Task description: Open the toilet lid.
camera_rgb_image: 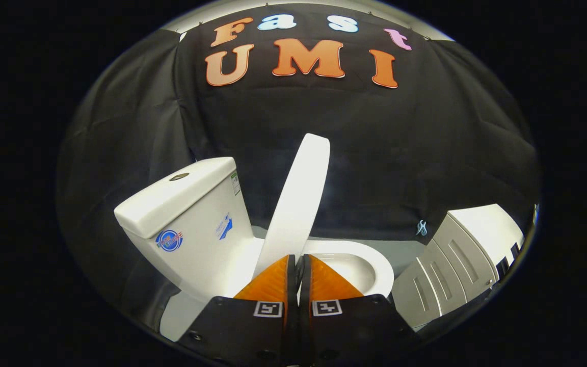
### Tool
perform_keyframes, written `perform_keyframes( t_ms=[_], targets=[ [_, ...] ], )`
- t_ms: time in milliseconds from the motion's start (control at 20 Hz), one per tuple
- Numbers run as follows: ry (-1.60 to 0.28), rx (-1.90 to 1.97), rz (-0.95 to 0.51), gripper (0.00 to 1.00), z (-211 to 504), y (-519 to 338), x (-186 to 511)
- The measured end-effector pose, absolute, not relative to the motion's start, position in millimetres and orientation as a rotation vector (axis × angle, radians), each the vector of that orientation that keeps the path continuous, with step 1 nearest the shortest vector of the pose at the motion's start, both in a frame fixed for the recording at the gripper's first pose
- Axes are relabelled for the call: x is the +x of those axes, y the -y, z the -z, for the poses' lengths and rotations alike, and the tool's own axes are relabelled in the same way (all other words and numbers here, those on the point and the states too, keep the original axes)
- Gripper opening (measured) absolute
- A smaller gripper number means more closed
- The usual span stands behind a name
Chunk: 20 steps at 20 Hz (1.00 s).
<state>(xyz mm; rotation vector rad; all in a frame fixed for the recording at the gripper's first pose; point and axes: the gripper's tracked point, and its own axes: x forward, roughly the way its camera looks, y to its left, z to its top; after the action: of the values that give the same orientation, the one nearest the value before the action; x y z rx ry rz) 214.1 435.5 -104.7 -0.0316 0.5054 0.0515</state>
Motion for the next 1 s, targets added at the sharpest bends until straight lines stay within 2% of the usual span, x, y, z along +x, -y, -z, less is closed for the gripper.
perform_keyframes(
  t_ms=[1000],
  targets=[
    [-0.44,-0.149,-0.121,0.08,92.7,-539.8,215.5]
  ],
)
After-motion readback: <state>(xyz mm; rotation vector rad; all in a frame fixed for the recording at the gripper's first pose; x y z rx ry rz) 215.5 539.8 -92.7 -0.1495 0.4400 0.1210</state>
